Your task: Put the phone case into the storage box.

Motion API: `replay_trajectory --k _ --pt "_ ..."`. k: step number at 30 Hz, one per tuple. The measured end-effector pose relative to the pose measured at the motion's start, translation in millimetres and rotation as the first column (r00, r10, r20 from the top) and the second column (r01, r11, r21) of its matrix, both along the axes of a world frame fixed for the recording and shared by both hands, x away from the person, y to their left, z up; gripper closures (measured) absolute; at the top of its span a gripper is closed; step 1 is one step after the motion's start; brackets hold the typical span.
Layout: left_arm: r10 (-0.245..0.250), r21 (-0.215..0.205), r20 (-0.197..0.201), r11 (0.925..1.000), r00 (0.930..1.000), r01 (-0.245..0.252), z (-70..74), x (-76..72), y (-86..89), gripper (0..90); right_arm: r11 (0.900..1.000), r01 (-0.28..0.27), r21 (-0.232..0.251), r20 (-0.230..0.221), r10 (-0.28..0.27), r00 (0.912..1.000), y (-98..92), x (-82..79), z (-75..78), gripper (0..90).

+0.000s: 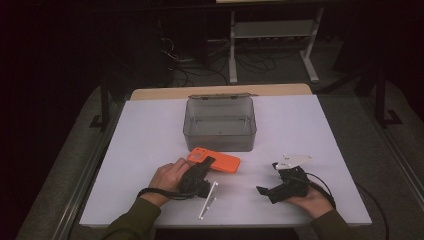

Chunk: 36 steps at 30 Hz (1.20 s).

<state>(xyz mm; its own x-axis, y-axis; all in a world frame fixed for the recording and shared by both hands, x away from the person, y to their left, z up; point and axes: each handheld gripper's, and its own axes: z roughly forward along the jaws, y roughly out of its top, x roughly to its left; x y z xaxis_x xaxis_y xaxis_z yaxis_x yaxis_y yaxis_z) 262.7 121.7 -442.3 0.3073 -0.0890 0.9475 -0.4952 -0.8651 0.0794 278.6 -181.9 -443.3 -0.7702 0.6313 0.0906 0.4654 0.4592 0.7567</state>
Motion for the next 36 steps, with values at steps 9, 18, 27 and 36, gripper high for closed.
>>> replay_trajectory --k 9,18,27,36 --pt "-0.004 -0.023 -0.014 0.9997 0.9999 0.004 1.8 -0.2 -0.3 79.5 1.000 0.010 0.011 0.011 -0.010 0.9999 -4.4 1.9 1.1 0.0" --pt "-0.003 -0.048 -0.037 0.9989 0.9993 0.001 4.0 0.1 -0.6 79.5 1.000 0.011 0.000 0.011 -0.011 0.9999 -3.5 2.5 0.2 0.0" --pt "0.001 -0.083 -0.074 0.9965 0.9973 -0.007 6.9 2.1 0.8 79.5 1.000 0.010 0.003 0.019 -0.010 0.9998 -3.4 2.4 1.4 0.0" --pt "0.003 -0.099 -0.093 0.9950 0.9957 -0.012 8.6 2.9 1.6 79.5 1.000 0.011 0.006 0.039 -0.012 0.9992 -4.1 1.7 4.0 3.9"
